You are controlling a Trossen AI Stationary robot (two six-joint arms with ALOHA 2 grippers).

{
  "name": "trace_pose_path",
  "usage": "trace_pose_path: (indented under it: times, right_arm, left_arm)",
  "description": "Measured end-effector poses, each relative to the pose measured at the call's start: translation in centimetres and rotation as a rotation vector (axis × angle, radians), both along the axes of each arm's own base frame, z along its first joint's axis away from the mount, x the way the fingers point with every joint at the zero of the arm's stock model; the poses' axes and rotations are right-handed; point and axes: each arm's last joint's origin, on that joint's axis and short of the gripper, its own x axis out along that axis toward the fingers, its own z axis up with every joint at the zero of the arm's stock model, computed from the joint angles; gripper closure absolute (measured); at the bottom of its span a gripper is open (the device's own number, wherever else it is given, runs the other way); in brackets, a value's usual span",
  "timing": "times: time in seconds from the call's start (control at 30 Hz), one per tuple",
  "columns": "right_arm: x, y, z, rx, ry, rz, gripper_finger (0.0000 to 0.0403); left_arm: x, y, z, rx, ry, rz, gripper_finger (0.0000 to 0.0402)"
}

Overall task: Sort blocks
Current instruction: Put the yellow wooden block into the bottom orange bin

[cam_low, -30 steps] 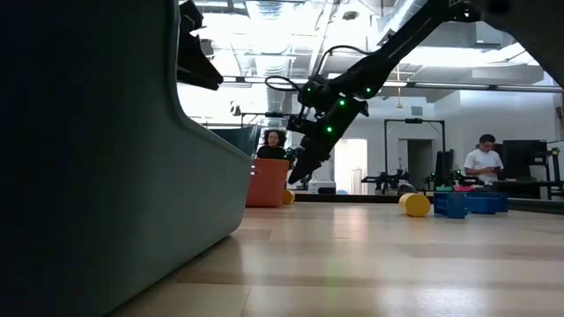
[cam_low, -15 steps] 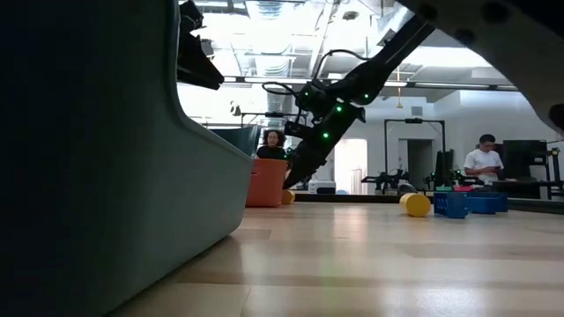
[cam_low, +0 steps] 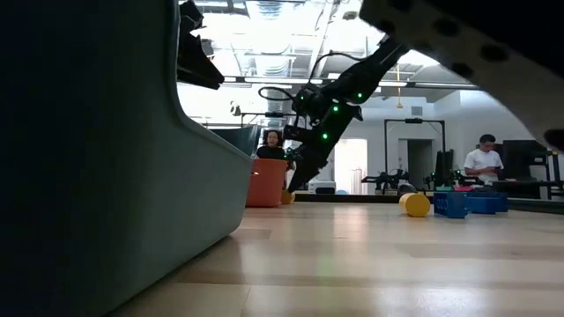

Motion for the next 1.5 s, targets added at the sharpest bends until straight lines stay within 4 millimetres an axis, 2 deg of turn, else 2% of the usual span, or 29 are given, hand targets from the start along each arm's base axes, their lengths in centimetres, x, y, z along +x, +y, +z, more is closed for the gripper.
trace_pose_path:
  times: [0.23, 0.57, 0.73, 0.9, 1.2, 1.4, 1.5]
  right_arm:
    - [-0.1, -0.2, 0.1, -0.002, -0.015, 0.032, 0.0006]
    - [0.2, -0.3, -2.0, 0.026, 0.022, 0.035, 0.0006]
    - [0.4, -0.3, -1.8, 0.008, 0.006, 0.036, 0.0009]
    - [0.3, -0.4, -1.9, 0.002, 0.010, 0.043, 0.0036]
    - [-0.4, -0.4, -2.1, 0.042, 0.074, 0.039, 0.0113]
    - [-0.9, 0.0, -1.9, 0.042, 0.147, 0.016, 0.0118]
    - [-1.6, 0.8, -0.8, 0.050, 0.208, 0.011, 0.0119]
  left_arm:
    - [0.0, 0.0, 0.0, 0.000, -0.004, 0.000, 0.0162]
    - [0.1, 0.0, 0.2, 0.009, -0.014, -0.002, 0.0162]
    - [0.1, 0.0, 0.2, 0.012, -0.013, -0.003, 0.0162]
    - [0.1, 0.0, 0.1, 0.011, -0.011, -0.003, 0.0162]
    - [0.0, 0.0, 0.1, 0.012, -0.010, -0.003, 0.0162]
    - [0.0, 0.0, 0.1, 0.009, -0.007, -0.002, 0.0162]
    - [0.0, 0.0, -0.1, 0.004, 0.015, -0.003, 0.0162]
